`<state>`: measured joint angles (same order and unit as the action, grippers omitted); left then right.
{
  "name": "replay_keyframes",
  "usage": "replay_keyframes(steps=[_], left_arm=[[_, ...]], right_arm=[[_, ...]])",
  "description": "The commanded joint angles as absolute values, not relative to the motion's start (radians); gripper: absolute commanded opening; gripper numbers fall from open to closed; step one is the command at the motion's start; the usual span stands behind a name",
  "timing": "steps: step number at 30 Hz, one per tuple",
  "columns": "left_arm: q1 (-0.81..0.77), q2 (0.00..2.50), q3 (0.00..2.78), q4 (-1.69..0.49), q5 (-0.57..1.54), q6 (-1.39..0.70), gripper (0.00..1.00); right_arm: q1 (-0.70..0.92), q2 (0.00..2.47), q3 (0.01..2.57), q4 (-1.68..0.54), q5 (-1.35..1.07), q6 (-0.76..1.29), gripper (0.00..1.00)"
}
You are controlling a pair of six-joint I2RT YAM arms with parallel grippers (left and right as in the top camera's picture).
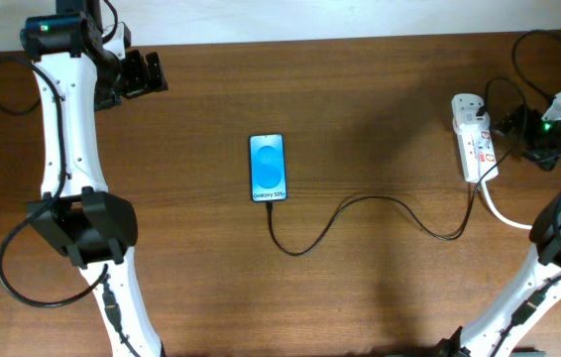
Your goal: Plug charger to phone and switch on socket
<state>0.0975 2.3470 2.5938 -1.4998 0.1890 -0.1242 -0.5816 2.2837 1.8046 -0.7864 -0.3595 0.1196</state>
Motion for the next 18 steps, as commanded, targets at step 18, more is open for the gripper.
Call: replay_keyframes(steps=[18], left_arm=[[0.101, 2.337, 2.602, -1.498, 0.178, -0.119, 0.99]], right_arm=[[-0.556, 2.348, 1.803, -0.824, -0.294, 0.067, 0.97]])
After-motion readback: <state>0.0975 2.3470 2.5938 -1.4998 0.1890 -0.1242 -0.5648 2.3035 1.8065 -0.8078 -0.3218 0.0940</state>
